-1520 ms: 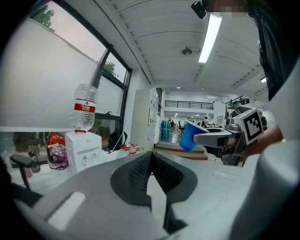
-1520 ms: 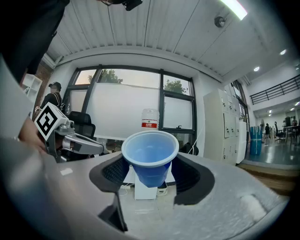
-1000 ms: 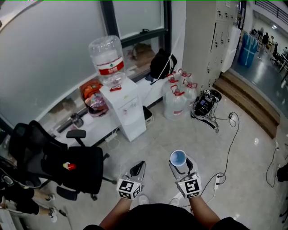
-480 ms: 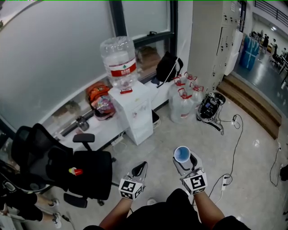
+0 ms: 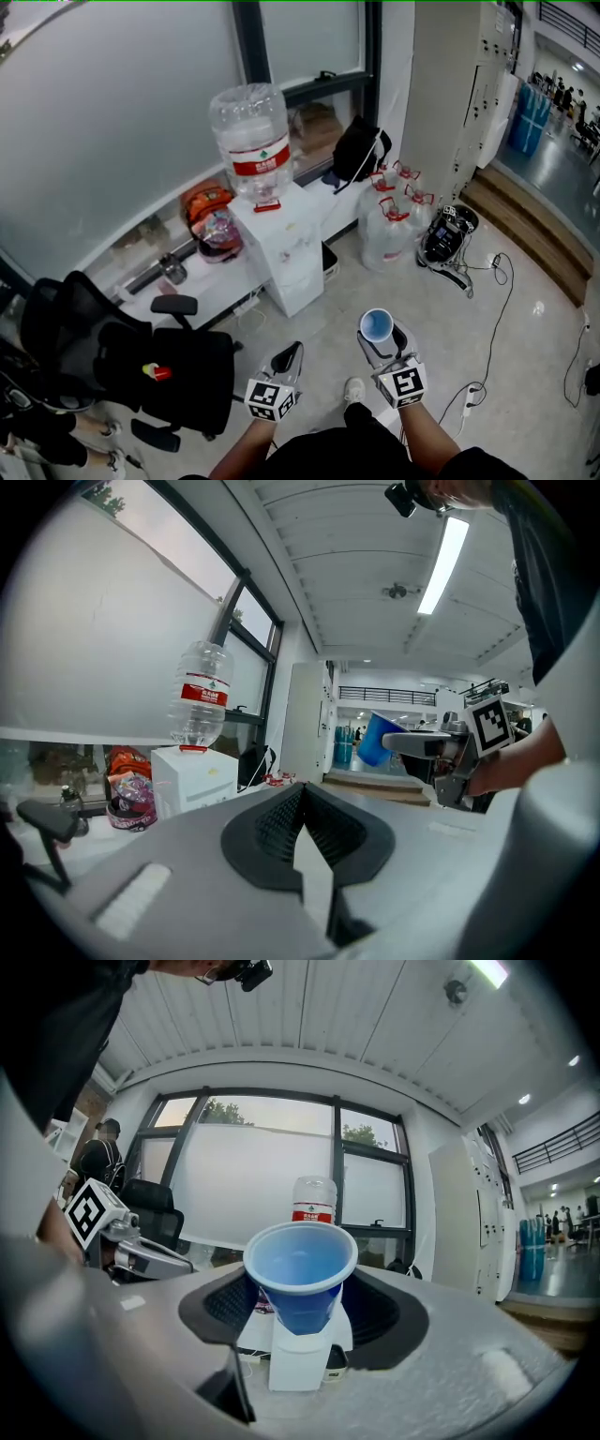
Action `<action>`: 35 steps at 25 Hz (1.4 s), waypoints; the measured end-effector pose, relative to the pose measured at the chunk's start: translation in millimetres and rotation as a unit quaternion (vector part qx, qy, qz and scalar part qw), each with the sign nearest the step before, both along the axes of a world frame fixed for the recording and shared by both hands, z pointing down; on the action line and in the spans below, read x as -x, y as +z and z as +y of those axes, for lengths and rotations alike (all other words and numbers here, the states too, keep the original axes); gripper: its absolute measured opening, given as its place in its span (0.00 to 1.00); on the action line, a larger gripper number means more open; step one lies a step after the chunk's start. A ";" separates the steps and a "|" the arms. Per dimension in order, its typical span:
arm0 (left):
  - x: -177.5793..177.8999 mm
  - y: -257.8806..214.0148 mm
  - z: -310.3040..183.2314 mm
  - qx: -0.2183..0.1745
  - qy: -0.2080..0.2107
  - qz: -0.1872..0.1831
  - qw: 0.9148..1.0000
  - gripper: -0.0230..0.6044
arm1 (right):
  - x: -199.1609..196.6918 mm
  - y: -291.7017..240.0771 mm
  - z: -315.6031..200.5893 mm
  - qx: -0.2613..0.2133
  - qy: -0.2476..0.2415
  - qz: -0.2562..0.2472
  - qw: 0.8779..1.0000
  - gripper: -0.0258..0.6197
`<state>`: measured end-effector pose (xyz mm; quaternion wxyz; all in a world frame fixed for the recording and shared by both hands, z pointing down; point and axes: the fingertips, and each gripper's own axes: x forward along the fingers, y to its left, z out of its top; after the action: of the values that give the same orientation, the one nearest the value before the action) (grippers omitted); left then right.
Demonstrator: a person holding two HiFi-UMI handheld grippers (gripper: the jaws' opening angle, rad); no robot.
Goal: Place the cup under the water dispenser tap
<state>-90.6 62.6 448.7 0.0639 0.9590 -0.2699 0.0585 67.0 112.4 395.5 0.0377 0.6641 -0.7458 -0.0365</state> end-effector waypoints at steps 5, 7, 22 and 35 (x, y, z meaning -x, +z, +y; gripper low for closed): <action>-27.6 -3.7 -36.1 -0.008 -0.008 -0.011 1.000 0.06 | -33.0 1.3 -42.4 0.000 -0.008 0.002 1.000 0.47; -35.7 -2.8 -50.9 -0.007 -0.018 -0.014 1.000 0.06 | -44.7 4.4 -59.8 0.003 -0.014 -0.002 1.000 0.47; -93.2 6.5 -124.2 0.009 -0.094 -0.025 0.995 0.06 | -95.9 20.4 -147.5 0.020 -0.095 -0.020 0.995 0.48; -76.6 6.8 -169.2 0.027 -0.144 -0.016 0.989 0.06 | -76.4 51.0 -212.3 0.060 -0.136 -0.024 0.989 0.48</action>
<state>-14.0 -106.6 455.5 0.0932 0.9069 -0.4045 0.0718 143.4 -99.9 446.5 0.0548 0.5540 -0.8305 0.0195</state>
